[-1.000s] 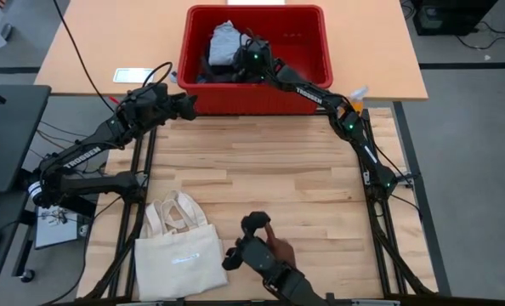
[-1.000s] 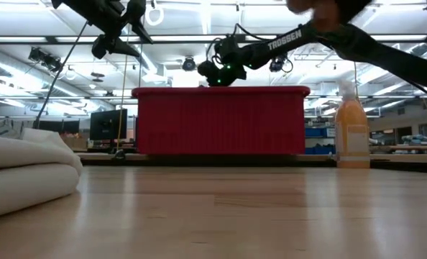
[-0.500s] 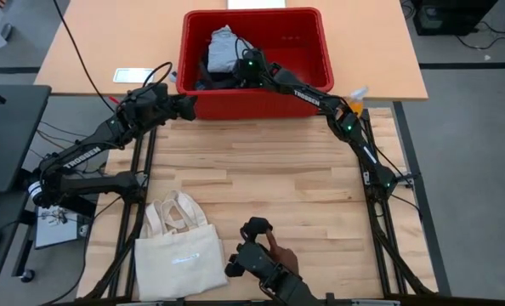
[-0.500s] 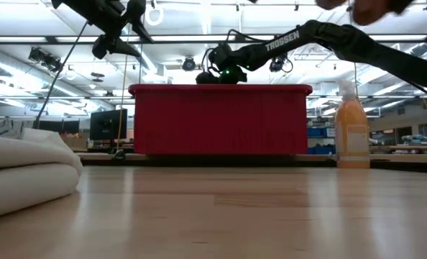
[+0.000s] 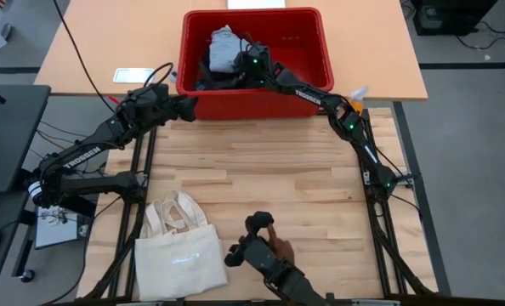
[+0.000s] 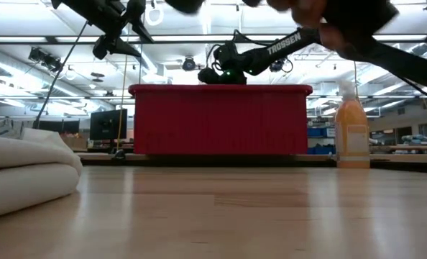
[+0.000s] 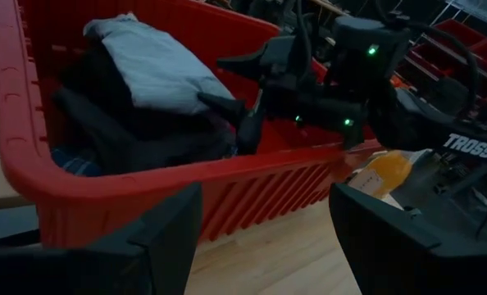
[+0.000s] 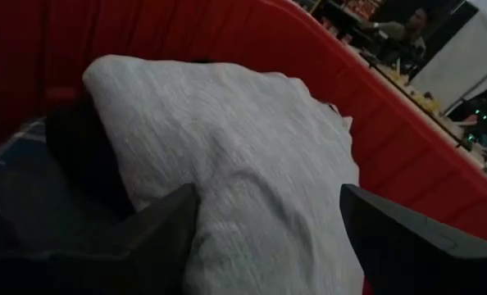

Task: Fold laundry
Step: Remove the gray t-shirt from the red organizer bin

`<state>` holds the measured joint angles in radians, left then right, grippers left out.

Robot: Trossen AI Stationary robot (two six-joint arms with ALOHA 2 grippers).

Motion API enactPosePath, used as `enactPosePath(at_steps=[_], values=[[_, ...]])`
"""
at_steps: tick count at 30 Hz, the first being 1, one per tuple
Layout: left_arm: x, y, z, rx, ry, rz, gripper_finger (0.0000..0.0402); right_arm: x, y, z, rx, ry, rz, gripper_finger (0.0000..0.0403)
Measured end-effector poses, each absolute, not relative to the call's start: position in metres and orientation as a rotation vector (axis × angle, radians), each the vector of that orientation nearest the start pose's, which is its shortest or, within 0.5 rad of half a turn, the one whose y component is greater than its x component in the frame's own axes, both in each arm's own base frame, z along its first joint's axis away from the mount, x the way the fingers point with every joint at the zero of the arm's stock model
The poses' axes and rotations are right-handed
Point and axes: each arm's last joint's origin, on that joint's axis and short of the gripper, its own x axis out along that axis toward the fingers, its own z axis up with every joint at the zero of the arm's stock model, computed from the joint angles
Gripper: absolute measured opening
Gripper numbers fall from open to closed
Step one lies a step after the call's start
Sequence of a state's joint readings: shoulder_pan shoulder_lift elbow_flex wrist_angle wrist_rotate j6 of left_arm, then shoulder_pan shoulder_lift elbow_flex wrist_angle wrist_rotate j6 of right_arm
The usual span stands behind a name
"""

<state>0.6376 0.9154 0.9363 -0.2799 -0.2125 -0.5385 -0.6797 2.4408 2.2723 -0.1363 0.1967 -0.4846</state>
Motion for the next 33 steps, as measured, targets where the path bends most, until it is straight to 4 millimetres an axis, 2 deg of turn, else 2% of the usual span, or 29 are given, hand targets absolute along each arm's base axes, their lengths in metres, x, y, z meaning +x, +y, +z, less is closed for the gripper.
enactPosePath(at_steps=[7,10,12,16,25,33], values=[[0.153,0.121,0.350,-0.566,0.067,0.905,0.0270,0.450,-0.341,0.271,-0.439,0.503,-0.664,0.0306],[0.153,0.121,0.350,-0.566,0.067,0.905,0.0270,0.447,-0.340,0.266,-0.388,0.557,-0.639,0.0306],[0.153,0.121,0.350,-0.566,0.067,0.905,0.0270,0.444,-0.340,0.255,-0.359,0.620,-0.631,0.0304],[0.153,0.121,0.350,-0.567,0.066,0.905,0.0270,0.442,-0.339,0.248,-0.406,0.707,-0.694,0.0298],[0.153,0.121,0.350,-0.580,0.059,0.906,0.0270,0.442,-0.343,0.254,-0.472,0.692,-0.777,0.0289],[0.154,0.119,0.350,-0.636,0.034,0.902,0.0270,0.433,-0.357,0.258,-0.473,0.658,-0.829,0.0287]])
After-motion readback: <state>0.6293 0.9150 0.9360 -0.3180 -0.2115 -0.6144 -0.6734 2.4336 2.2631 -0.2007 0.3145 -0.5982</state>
